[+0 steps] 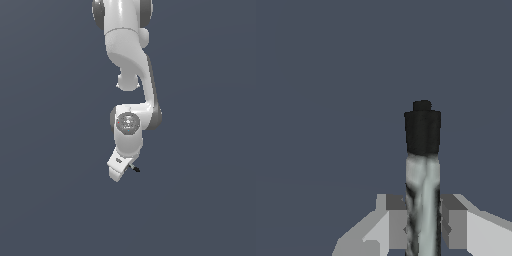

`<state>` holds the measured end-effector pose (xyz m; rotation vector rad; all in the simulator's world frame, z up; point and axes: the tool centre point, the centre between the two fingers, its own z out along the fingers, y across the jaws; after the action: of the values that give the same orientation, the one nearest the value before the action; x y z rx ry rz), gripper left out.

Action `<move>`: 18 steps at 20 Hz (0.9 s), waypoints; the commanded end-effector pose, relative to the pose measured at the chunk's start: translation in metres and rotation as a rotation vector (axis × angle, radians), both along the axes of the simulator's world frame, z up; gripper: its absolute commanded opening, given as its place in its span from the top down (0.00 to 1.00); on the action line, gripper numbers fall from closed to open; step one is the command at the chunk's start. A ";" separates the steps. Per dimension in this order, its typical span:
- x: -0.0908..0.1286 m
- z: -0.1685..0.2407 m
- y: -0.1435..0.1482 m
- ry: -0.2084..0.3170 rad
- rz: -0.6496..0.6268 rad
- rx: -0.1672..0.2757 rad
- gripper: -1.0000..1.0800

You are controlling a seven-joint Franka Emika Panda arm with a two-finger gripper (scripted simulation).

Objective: Pick up the object and move it to a goal position.

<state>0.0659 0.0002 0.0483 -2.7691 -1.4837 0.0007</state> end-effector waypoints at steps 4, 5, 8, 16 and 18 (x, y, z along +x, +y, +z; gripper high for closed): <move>0.017 0.025 0.056 0.000 0.000 0.000 1.00; 0.020 0.030 0.066 0.000 0.000 0.000 1.00; 0.030 0.043 0.096 0.000 0.000 0.000 1.00; 0.049 0.068 0.151 0.000 -0.001 0.001 1.00; 0.052 0.072 0.159 0.000 -0.001 0.001 1.00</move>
<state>0.1157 0.1532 0.1169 -2.7677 -1.4848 -0.0009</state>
